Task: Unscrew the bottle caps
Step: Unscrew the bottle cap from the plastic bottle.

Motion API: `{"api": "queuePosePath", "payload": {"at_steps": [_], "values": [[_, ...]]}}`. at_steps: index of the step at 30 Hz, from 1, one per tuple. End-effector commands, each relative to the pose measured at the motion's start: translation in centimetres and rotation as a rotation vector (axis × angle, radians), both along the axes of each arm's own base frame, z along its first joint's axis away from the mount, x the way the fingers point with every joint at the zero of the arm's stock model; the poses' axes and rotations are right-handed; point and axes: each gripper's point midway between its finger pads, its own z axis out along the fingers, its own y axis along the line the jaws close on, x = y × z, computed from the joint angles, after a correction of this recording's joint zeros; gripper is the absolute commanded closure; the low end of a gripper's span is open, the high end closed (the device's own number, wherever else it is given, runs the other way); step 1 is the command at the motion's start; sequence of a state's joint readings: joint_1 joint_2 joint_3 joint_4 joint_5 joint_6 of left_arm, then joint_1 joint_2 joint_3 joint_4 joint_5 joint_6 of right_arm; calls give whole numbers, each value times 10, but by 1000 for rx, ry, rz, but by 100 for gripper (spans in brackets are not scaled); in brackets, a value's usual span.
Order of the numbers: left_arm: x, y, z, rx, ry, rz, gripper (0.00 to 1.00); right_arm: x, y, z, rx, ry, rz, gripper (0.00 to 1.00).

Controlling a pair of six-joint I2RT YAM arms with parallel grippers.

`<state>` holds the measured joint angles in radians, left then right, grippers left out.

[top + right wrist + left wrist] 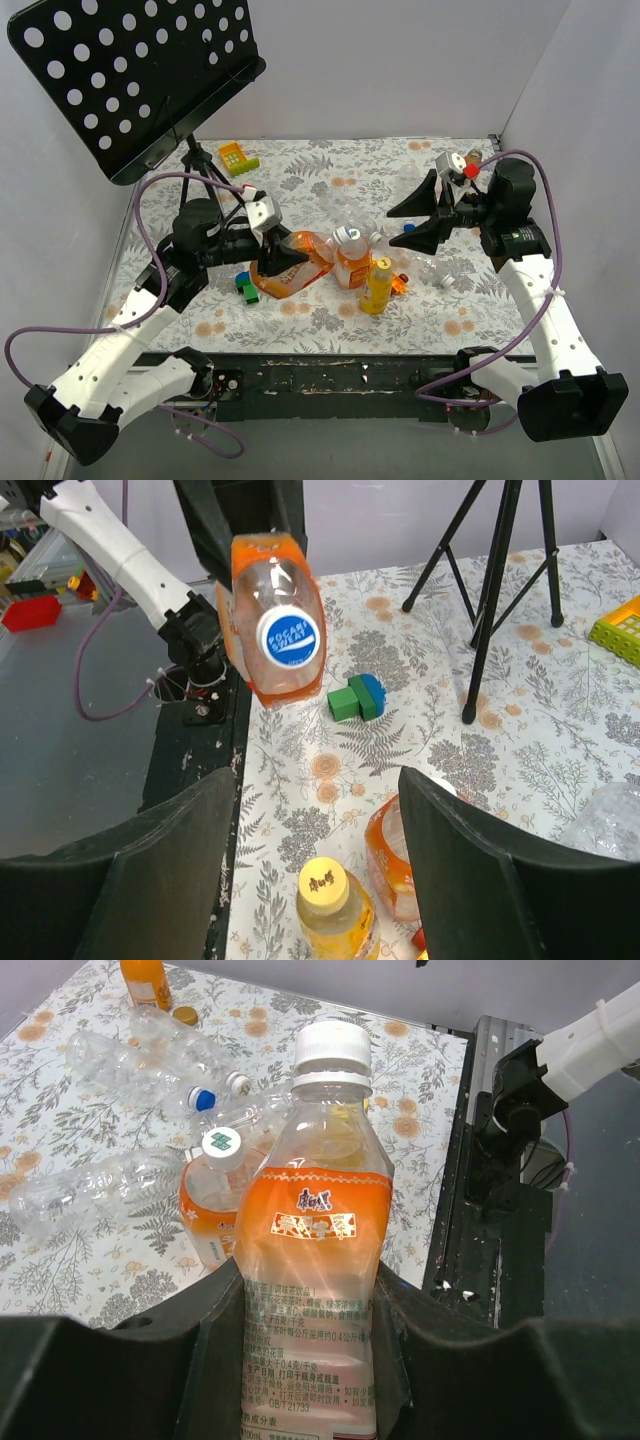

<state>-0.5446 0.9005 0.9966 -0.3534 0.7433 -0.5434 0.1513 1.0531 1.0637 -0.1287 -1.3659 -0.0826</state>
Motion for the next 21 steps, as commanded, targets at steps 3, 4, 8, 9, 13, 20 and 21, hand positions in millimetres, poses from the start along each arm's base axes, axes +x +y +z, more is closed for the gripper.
{"api": "queuePosePath", "payload": {"at_steps": [3, 4, 8, 9, 13, 20, 21], "values": [[4, -19, 4, 19, -53, 87, 100, 3, -3, 16, 28, 40, -19, 27], [4, -22, 6, 18, -57, 98, 100, 5, -3, 16, 28, 48, -26, 27], [6, -30, 7, 25, -72, 124, 100, 7, -3, 16, 29, 55, -37, 28], [6, -31, 6, 26, -72, 129, 100, 9, -3, 16, 29, 57, -41, 28], [7, -36, 3, 36, -69, 133, 100, 10, -3, 18, 29, 57, -47, 28], [9, -41, -2, 53, -77, 168, 100, 16, -2, 17, 29, 105, -62, 28], [9, -42, -3, 54, -83, 171, 100, 17, -2, 18, 29, 122, -66, 29]]}}
